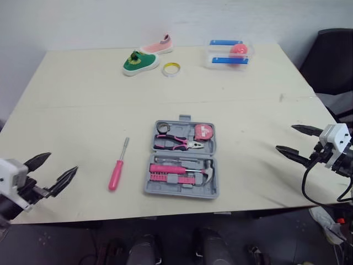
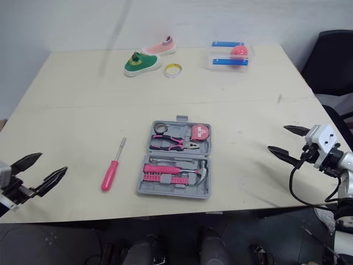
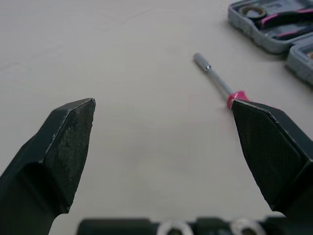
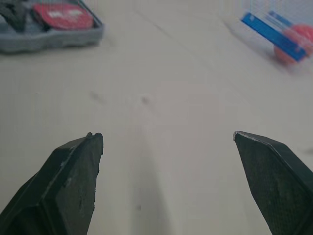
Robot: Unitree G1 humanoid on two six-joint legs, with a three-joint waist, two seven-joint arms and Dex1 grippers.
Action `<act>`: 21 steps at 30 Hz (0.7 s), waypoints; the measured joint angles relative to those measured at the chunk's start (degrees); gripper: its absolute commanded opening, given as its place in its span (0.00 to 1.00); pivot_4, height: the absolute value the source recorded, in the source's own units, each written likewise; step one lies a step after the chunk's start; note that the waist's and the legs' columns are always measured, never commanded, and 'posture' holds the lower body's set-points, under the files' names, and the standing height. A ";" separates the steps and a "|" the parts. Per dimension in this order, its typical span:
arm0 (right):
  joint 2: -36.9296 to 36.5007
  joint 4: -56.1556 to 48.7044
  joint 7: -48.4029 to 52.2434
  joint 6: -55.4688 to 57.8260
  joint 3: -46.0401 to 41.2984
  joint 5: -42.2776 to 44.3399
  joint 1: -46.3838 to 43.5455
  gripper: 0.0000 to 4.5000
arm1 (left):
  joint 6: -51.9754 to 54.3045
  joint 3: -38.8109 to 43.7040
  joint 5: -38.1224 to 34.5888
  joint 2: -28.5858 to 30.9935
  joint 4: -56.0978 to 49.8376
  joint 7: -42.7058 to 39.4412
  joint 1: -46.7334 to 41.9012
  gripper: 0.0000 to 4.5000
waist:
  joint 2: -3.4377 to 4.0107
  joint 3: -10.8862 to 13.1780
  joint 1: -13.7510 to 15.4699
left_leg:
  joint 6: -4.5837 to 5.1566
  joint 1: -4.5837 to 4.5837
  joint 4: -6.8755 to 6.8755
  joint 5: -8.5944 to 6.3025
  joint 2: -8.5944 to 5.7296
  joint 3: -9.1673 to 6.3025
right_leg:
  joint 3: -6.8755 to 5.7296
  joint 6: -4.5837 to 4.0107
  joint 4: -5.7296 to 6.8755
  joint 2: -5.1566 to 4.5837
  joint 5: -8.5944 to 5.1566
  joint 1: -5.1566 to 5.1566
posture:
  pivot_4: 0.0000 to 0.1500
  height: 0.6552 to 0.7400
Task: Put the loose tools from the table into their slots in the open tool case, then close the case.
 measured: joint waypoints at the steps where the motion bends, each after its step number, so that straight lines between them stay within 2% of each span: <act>1: 0.84 -4.00 -0.01 2.19 0.11 1.26 0.50 0.99 | 2.15 -1.78 -0.24 -0.05 -2.45 1.35 -0.17 1.00 | 0.00 0.00 0.28 | 0.02 -0.04 0.02 -0.02 0.01 0.00 | 0.01 0.00 0.03 0.05 0.00 0.02 | 1.00 1.00; 5: 3.32 -18.11 1.65 8.86 0.47 7.17 4.48 0.99 | 12.00 -7.43 -1.51 -0.37 -10.61 8.78 -1.87 1.00 | -0.01 0.01 1.77 | 0.05 0.00 0.06 -0.02 0.01 -0.04 | 0.05 0.00 -0.04 0.06 0.00 0.01 | 1.00 1.00; 9: 4.91 -26.35 4.39 11.83 1.04 11.33 7.13 0.99 | 20.03 -12.04 -1.93 -1.40 -14.17 16.26 -5.03 1.00 | -0.01 0.00 2.31 | -0.03 0.04 0.07 -0.23 0.01 -0.07 | 0.07 -0.04 0.03 0.09 0.03 0.02 | 1.00 1.00; 12: 6.08 -32.91 7.34 12.74 2.64 13.39 9.66 0.99 | 25.40 -16.99 -1.00 -4.60 -15.29 23.09 -8.66 1.00 | -0.01 0.00 2.91 | -0.03 0.04 0.05 -0.12 0.01 -0.07 | 0.08 -0.05 0.01 0.14 0.03 0.01 | 1.00 1.00; 21: 7.02 -37.20 12.68 14.12 3.59 17.15 13.31 0.99 | 32.08 -24.74 4.92 -7.45 -14.03 31.23 -12.12 1.00 | -0.02 0.01 3.20 | 0.11 0.03 0.10 -0.11 0.00 -0.05 | 0.08 -0.09 0.00 0.12 0.05 0.00 | 1.00 1.00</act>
